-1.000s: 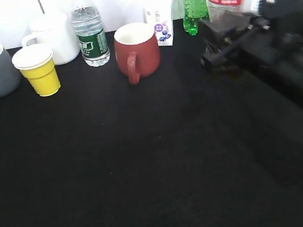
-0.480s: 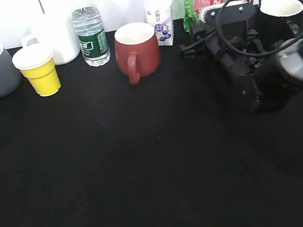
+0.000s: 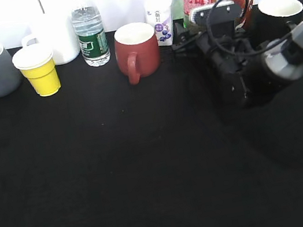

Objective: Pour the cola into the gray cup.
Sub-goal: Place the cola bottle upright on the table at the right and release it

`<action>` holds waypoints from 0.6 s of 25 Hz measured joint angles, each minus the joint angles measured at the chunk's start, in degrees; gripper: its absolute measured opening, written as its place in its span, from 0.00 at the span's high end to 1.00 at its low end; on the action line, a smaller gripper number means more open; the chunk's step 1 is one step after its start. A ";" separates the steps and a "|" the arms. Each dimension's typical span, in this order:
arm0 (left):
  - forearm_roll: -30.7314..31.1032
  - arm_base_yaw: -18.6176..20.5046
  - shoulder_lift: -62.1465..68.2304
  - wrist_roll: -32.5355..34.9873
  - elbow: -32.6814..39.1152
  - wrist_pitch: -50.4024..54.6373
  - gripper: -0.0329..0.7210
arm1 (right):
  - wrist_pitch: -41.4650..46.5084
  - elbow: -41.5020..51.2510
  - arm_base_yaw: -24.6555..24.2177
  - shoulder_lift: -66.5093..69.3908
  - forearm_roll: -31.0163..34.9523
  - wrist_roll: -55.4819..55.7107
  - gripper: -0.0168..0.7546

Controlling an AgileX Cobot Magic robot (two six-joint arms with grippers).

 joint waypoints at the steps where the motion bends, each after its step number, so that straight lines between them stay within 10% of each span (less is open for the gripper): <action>1: 0.00 0.00 0.00 0.00 0.00 0.00 0.50 | 0.75 0.00 0.00 -0.87 -0.06 -0.11 0.15; 11: 1.85 -0.60 -6.25 -0.02 0.00 9.42 0.50 | 3.64 21.25 0.00 -17.72 -4.60 0.67 0.19; 15: -3.31 -0.60 -17.09 -0.07 -2.86 34.77 0.50 | 39.49 22.73 0.00 -37.17 -6.42 0.71 0.21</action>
